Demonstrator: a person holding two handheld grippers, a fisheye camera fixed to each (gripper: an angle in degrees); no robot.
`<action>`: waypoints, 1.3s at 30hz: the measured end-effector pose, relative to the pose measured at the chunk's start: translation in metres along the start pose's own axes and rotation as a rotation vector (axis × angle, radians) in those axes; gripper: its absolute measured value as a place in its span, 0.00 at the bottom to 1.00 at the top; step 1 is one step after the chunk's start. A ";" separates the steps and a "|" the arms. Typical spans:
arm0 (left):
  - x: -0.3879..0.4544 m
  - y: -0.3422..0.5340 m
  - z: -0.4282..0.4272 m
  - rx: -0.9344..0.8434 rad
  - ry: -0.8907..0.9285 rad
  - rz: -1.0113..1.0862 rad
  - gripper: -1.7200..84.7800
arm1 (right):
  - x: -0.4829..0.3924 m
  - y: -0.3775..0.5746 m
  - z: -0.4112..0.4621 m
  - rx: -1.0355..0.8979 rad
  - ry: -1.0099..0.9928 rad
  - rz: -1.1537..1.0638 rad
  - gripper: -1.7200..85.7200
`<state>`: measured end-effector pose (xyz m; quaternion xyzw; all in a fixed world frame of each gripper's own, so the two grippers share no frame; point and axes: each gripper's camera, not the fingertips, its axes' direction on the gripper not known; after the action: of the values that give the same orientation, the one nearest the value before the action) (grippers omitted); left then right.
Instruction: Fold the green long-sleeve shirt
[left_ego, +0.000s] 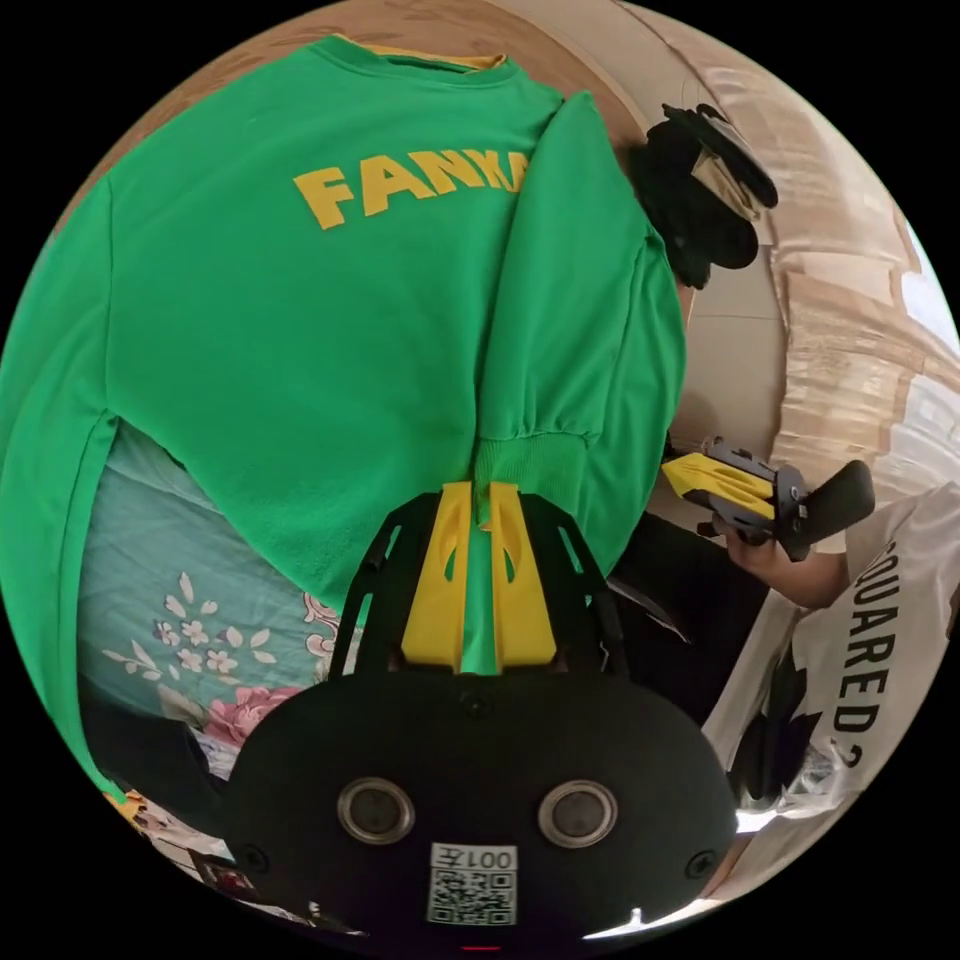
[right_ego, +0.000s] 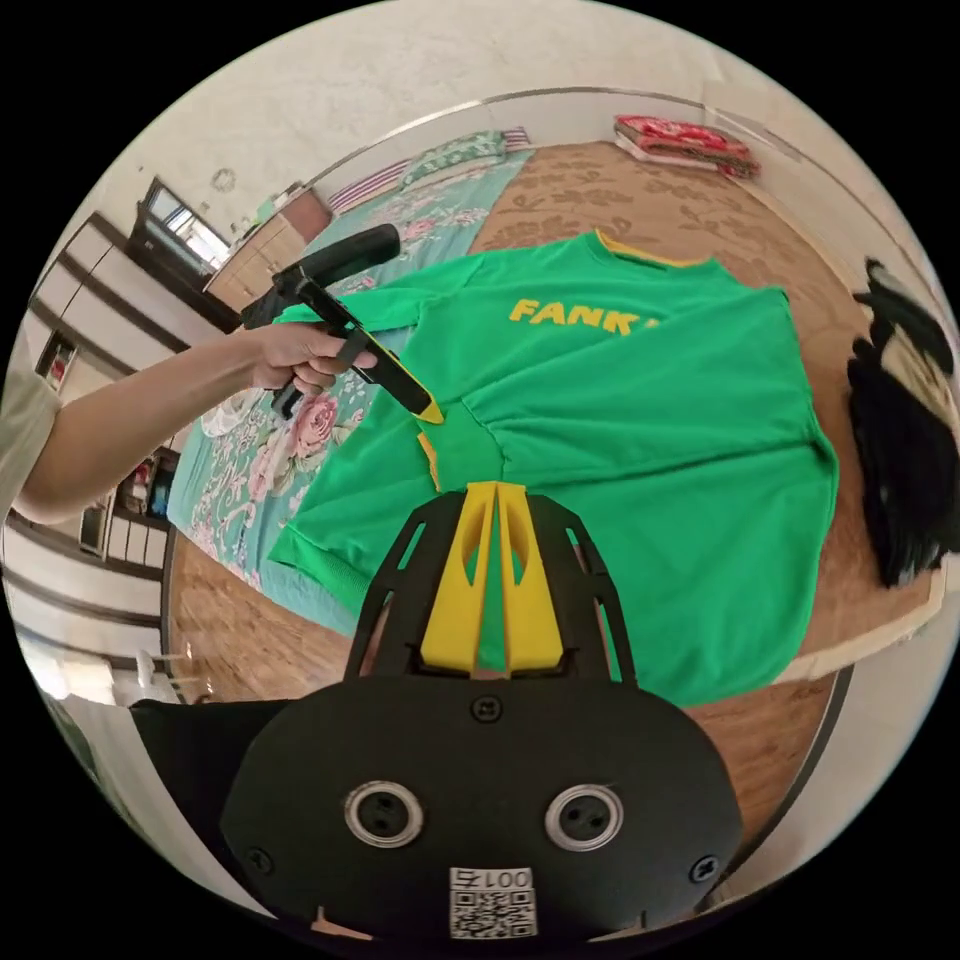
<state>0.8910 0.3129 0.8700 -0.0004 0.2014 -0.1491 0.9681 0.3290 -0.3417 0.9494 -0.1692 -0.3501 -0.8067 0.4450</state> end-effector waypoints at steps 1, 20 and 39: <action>0.001 0.007 -0.001 0.019 0.001 -0.012 0.07 | -0.002 -0.007 0.002 0.002 0.004 -0.026 0.03; -0.095 0.342 -0.081 1.256 0.079 -0.998 0.14 | -0.071 -0.264 0.005 -0.084 -0.145 -0.658 0.03; -0.069 0.545 -0.029 1.798 0.322 -1.336 0.14 | -0.327 -0.509 0.116 -0.254 -0.558 -1.090 0.14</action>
<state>0.9764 0.8549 0.8369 0.6075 0.1032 -0.7255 0.3066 0.0774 0.1198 0.6286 -0.2223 -0.3903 -0.8786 -0.1623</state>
